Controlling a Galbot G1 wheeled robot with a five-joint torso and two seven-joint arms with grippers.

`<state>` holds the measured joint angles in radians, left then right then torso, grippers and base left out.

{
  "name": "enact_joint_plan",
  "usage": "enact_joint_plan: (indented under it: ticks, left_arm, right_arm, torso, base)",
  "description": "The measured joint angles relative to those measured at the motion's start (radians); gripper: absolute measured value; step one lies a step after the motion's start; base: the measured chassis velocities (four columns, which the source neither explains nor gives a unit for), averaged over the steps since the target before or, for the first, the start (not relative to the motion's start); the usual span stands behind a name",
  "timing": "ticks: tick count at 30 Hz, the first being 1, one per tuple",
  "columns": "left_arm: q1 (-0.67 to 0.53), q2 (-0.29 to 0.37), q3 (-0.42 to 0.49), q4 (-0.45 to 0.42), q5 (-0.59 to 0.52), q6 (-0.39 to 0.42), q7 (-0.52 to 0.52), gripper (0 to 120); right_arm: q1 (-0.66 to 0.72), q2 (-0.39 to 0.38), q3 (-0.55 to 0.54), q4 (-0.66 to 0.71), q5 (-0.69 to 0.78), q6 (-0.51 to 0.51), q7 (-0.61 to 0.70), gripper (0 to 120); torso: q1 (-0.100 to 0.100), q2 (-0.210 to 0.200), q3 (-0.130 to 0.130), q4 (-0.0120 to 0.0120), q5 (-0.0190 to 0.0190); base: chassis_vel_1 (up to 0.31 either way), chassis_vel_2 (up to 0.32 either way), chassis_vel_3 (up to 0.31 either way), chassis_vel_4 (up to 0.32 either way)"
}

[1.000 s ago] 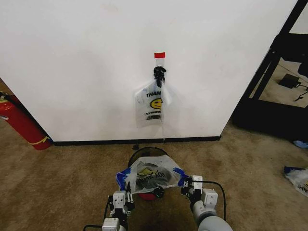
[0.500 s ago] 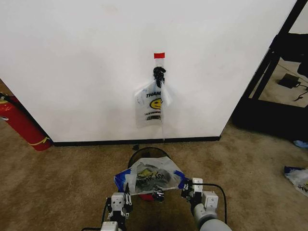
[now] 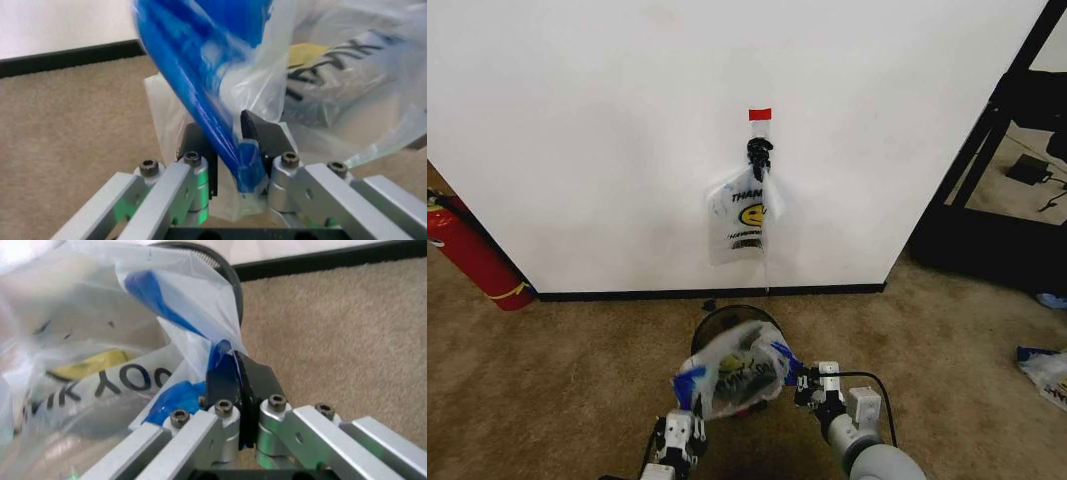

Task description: Pick up the garbage bag from the wall and place it over the trash bin.

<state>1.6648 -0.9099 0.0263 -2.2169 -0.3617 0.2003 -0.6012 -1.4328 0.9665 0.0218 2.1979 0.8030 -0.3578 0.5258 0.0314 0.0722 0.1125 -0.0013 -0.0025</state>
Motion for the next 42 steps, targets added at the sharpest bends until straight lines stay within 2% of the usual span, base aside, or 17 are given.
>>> enact_joint_plan:
  ticks: [6, 11, 22, 32, 42]
  left_arm:
    - [-0.099, 0.079, 0.015, -0.013, -0.085, 0.034, -0.016, 17]
    - [-0.130, 0.104, 0.038, -0.016, -0.127, 0.055, -0.034, 17]
    - [-0.147, 0.123, 0.107, -0.018, -0.137, 0.083, -0.054, 17]
    - [-0.253, 0.109, 0.191, 0.069, -0.172, 0.109, -0.086, 18]
    - [-0.275, 0.077, 0.195, 0.111, -0.152, 0.088, -0.096, 17]
  right_arm:
    - [0.035, -0.068, 0.000, 0.025, 0.100, -0.056, 0.045, 0]
    - [0.043, -0.095, 0.001, 0.030, 0.136, -0.095, 0.070, 0]
    - [0.069, -0.147, -0.009, 0.035, 0.205, -0.142, 0.120, 0]
    - [0.143, -0.098, -0.042, -0.051, 0.262, -0.165, 0.146, 0]
    - [0.168, -0.052, -0.047, -0.099, 0.262, -0.149, 0.148, 0]
  torso:
    - [0.000, 0.000, 0.000, -0.0003, 0.0001]
    - [0.000, 0.000, 0.000, -0.0003, 0.0004]
    - [0.000, 0.000, 0.000, -0.0002, 0.0006]
    - [0.000, 0.000, 0.000, -0.0002, 0.0007]
    - [0.000, 0.000, 0.000, -0.0002, 0.0007]
  base:
    - [0.000, 0.000, 0.000, 0.000]
    - [0.000, 0.000, 0.000, 0.000]
    - [0.000, 0.000, 0.000, 0.000]
    - [0.000, 0.000, 0.000, 0.000]
    - [0.000, 0.000, 0.000, 0.000]
